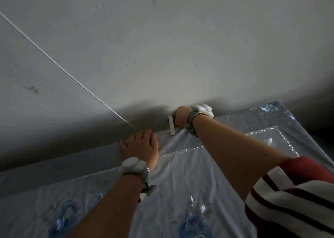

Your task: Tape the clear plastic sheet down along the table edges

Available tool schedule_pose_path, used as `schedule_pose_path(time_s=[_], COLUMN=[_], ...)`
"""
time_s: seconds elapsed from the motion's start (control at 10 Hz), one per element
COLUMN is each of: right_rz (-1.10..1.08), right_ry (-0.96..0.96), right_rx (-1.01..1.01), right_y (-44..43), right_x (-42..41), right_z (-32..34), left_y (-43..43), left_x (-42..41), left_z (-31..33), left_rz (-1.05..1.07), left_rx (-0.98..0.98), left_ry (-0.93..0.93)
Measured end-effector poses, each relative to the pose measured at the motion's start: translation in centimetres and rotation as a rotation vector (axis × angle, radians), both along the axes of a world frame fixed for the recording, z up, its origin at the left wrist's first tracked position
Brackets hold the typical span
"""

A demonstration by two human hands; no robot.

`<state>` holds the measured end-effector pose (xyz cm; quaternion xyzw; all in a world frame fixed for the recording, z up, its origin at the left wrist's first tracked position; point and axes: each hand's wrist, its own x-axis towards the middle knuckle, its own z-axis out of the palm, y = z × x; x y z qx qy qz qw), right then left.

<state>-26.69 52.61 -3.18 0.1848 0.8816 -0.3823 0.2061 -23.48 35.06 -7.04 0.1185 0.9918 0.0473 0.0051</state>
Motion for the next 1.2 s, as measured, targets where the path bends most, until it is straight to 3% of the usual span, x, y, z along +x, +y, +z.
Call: schedule_pose_path(time_s=[0.3,0.6,1.0,1.2], right_rz=[0.123,0.099,0.255,0.145], right_ry=[0.135,0.12,0.126,0.218], right_rx=[0.242,0.252,0.275,0.265], right_y=[-0.3,-0.3,0.2,-0.4], right_x=[1.8,1.8,1.3,1.6], right_z=[-0.7,-1.3,-1.3,-2.6], left_y=[0.2,0.2,0.3,0.3], left_x=[-0.2,-0.1,-0.1,0.0], left_z=[-0.1,-0.2,-0.1,0.7], left_rz=[0.035,0.035,0.04,0.034], left_rx=[-0.003,0.031,0.026,0.007], left_ry=[0.053,0.067,0.049,0.025])
